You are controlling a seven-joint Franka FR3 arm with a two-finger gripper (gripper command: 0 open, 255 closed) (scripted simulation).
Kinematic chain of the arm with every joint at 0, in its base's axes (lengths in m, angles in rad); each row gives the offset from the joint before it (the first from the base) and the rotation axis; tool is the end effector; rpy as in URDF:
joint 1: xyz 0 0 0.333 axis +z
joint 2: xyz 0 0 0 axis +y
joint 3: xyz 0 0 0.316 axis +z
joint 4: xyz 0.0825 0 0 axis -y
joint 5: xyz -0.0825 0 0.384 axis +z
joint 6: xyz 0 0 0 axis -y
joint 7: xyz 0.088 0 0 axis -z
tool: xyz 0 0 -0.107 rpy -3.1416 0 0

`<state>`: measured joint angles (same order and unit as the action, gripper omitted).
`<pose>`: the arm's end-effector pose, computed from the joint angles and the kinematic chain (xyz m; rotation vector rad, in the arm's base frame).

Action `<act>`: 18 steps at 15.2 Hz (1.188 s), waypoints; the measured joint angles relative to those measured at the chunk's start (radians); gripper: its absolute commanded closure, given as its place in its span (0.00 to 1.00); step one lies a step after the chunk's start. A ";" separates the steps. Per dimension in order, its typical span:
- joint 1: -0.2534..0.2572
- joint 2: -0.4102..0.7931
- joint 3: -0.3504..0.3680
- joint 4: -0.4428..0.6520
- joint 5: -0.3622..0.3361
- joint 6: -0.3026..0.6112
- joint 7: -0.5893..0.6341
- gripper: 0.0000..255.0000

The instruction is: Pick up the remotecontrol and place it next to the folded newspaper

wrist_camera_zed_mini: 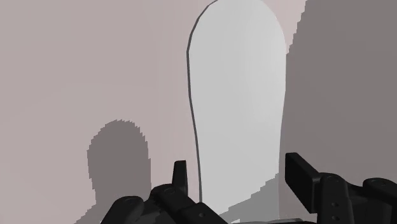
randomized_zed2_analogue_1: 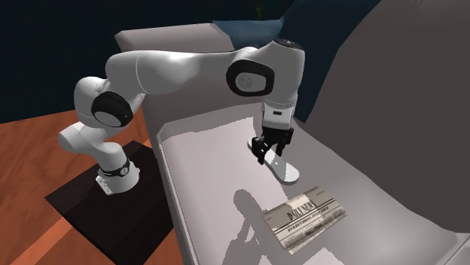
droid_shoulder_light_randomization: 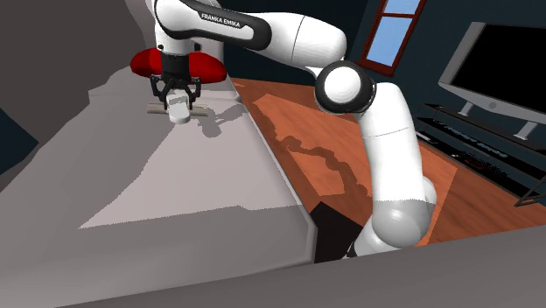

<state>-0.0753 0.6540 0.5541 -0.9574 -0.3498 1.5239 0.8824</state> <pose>0.6971 0.1666 0.5241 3.0126 -0.7911 0.0052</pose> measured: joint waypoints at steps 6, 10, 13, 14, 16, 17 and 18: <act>-0.034 -0.023 0.004 -0.123 0.007 0.095 0.010 1.00; -0.051 -0.028 0.004 -0.189 0.008 0.153 0.015 1.00; -0.052 -0.030 0.005 -0.203 0.008 0.165 0.019 1.00; -0.053 -0.030 0.005 -0.205 0.008 0.166 0.019 1.00; -0.053 -0.031 0.005 -0.206 0.008 0.167 0.019 1.00; -0.053 -0.031 0.005 -0.206 0.008 0.167 0.019 1.00; -0.053 -0.031 0.005 -0.206 0.008 0.168 0.019 0.00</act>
<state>-0.1283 0.6233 0.5590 -1.1636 -0.3414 1.6915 0.9015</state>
